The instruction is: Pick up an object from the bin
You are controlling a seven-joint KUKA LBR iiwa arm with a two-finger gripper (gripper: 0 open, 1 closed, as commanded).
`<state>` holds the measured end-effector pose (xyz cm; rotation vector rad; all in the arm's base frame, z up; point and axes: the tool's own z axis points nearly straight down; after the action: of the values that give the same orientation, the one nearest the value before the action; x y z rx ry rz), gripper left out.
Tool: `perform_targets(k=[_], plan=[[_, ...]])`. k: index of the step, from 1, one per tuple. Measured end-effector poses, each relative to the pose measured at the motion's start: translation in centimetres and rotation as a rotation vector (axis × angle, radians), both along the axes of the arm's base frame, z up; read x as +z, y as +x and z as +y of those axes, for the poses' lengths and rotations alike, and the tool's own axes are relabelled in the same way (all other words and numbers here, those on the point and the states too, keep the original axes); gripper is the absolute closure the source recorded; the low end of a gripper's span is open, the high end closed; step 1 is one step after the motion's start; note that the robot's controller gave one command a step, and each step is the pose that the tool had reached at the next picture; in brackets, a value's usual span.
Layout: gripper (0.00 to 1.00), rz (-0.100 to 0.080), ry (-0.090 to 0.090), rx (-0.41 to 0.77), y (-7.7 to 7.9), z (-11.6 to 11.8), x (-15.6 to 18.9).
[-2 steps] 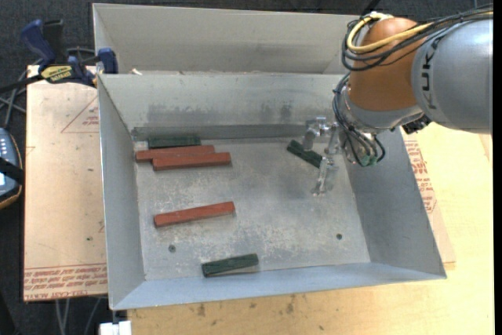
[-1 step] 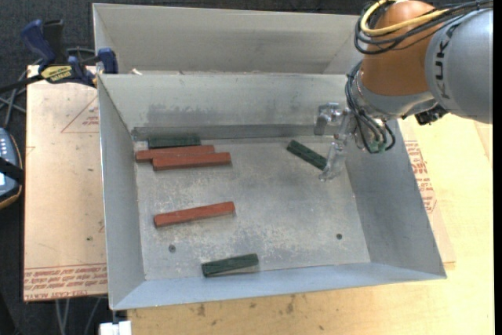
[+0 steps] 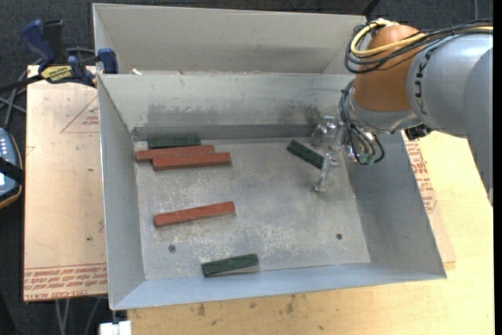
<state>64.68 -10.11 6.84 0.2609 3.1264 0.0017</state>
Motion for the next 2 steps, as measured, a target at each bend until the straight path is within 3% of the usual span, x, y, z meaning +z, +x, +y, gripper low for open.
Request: perform_targets(k=[1, 2], plan=[[1.00, 0.001, 0.001, -0.532, -0.04, 0.57, 0.24], [1.00, 0.001, 0.001, -0.531, -0.05, 0.57, 0.24]])
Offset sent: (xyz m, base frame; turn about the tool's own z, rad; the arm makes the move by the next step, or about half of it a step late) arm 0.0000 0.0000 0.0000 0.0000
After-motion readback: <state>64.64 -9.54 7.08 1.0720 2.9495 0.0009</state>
